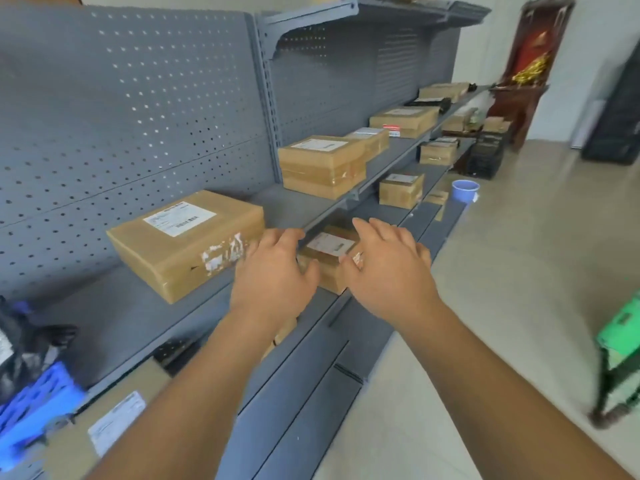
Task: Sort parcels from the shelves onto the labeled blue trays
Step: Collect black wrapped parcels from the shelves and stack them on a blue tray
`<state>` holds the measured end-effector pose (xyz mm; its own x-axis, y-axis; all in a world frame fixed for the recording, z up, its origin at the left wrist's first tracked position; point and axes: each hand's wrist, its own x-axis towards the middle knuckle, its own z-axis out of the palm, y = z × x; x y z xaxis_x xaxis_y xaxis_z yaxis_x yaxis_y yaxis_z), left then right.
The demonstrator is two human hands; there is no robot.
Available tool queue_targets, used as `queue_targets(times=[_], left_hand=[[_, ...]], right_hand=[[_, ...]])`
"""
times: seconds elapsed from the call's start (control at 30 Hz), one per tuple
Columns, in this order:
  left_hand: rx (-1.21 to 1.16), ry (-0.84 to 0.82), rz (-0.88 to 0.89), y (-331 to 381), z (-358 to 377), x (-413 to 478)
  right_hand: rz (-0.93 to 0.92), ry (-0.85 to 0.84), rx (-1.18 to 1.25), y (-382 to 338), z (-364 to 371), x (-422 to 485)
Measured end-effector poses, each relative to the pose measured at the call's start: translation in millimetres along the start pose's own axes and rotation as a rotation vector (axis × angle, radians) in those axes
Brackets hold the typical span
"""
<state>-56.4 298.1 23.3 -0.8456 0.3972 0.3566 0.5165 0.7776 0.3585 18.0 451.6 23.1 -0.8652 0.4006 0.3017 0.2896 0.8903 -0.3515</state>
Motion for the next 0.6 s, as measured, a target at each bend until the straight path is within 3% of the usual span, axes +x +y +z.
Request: queue_targets(times=[0.3, 0.6], left_hand=[[-0.082, -0.169, 0.256, 103, 104, 74], [-0.183, -0.284, 0.449, 169, 190, 188]], right_hand=[[0.322, -0.002, -0.102, 128, -12, 26], [0.566, 0.052, -0.164, 211, -9, 112]])
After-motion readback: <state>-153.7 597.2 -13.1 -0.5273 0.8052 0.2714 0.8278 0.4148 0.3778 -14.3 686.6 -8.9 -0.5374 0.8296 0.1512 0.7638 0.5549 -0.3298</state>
